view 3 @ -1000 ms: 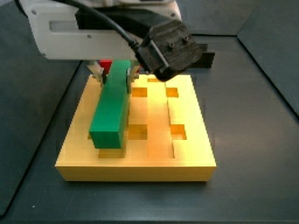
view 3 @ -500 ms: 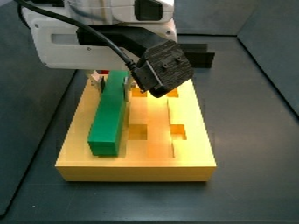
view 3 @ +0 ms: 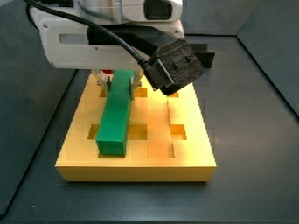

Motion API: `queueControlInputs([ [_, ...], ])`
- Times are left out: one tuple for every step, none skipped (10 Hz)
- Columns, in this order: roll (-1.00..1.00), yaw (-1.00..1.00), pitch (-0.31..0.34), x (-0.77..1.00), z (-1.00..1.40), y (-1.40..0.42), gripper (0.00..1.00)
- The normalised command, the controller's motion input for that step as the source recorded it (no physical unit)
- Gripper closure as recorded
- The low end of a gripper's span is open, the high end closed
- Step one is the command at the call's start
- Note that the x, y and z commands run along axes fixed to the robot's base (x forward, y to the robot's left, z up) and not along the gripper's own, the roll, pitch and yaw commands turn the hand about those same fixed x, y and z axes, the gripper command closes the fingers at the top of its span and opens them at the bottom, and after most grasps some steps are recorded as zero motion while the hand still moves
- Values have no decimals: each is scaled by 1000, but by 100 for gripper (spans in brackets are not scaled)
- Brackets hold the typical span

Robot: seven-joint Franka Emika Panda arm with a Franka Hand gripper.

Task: Pick up the green object. Move up. Move to above the board. Insert the green object.
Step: Insert the green object.

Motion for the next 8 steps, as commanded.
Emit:
queueControlInputs([
  [39, 154, -36, -311, -166, -166, 100],
  [46, 269, -19, 0, -191, -137, 100],
  [27, 20, -37, 0, -286, -140, 100],
  [0, -83, -73, 131, -374, -54, 100],
  [0, -71, -90, 23, -406, -54, 100],
  [0, -6, -94, 0, -383, -3, 100],
  [10, 0, -31, 0, -269, 0, 100],
  [0, 0, 0, 0, 0, 0, 100],
])
